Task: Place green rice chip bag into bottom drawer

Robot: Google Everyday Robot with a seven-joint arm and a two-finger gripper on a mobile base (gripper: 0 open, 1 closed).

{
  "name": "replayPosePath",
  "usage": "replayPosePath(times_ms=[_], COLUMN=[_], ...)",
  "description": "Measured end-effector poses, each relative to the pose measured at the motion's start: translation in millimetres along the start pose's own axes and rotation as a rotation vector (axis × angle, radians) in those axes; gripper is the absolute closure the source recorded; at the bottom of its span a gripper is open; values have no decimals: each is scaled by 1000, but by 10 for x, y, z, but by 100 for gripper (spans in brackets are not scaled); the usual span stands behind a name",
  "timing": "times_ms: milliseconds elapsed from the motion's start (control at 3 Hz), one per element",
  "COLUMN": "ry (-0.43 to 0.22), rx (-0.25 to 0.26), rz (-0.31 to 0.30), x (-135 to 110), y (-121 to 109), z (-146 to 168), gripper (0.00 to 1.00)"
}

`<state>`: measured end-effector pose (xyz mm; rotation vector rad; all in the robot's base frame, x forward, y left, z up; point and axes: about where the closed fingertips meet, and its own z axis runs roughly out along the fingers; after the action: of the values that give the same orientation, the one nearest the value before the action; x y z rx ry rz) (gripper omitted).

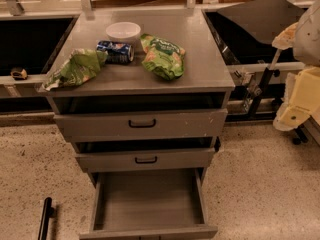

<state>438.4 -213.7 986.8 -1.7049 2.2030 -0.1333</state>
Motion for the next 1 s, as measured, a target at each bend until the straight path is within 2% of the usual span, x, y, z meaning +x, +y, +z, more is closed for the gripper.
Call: replayPosePath(times_ms=[333, 667, 1000], ry=[0, -3, 1], rx=[0, 14, 44], rz=[0, 54, 93], x=[0, -66, -328], y=[0, -431, -1276], z=[0, 347, 970], gripper=[0, 0, 0])
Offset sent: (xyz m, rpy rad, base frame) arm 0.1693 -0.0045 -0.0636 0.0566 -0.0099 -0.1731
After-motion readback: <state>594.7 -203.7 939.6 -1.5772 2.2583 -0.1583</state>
